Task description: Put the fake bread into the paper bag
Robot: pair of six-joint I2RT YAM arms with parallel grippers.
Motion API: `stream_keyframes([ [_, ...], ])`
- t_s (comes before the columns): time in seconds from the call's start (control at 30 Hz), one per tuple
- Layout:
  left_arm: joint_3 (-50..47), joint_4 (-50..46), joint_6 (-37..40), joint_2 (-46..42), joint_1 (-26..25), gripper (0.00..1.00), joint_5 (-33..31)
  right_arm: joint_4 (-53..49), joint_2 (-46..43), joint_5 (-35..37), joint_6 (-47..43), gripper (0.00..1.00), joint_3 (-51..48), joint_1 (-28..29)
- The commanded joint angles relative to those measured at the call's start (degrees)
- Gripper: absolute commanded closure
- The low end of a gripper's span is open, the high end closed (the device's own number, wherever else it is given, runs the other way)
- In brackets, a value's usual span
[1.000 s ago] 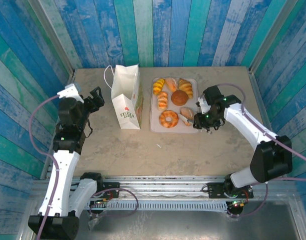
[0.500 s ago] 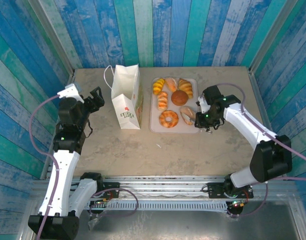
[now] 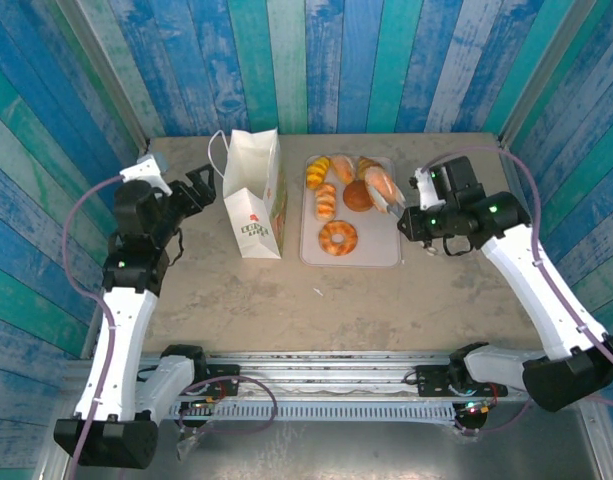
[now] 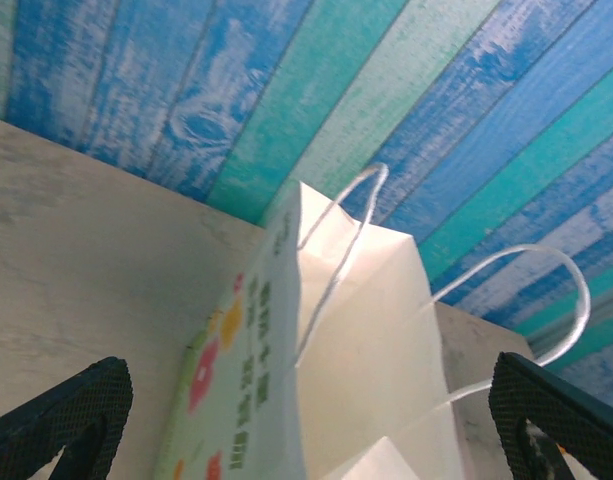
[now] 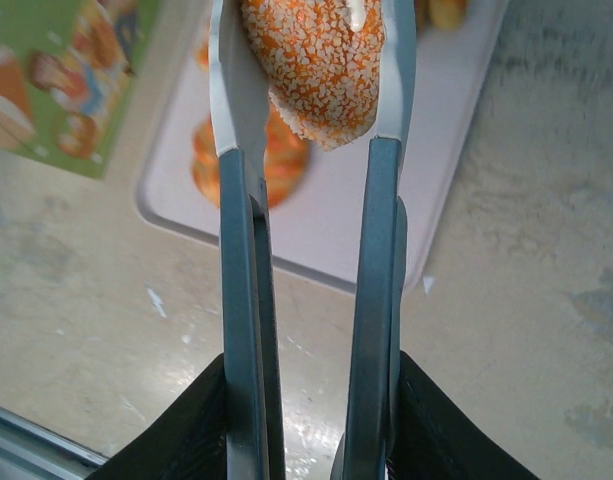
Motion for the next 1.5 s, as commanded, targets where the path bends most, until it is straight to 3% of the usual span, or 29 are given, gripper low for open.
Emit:
stream_keyframes([
  [0.0,2.3,-0.8,-3.0,2.3,-0.2,0.04,6.2,-1.1,-1.1,0.9,2.7,0.68,5.5,2.3],
  [0.27,4.0,0.7,-3.6,9.4,0.4,0.01,11.0,-1.3,2.6,6.0,5.9,0.70,20.9,10.5],
  [0.43,1.3,7.0,-7.0,12.9,3.6,0.11,17.4,0.8,7.0,8.4,7.3,0.71,29.1,16.7],
  [0.67,-0.6,11.0,-7.8,15.5,4.3,0.19,21.5,7.5,15.0,10.1,7.2,0.71,36.9,24.3],
  [0.9,-1.5,11.4,-7.4,17.5,4.3,0.24,21.9,14.2,24.4,9.8,7.4,0.71,43.9,28.7],
  [1.13,-3.4,14.3,-9.3,18.7,4.3,0.33,22.2,20.5,31.9,8.9,12.6,0.73,45.5,30.9],
  [1.47,-4.2,13.6,-8.4,18.8,4.3,0.47,19.4,23.4,33.9,12.7,14.5,0.73,39.6,31.0],
])
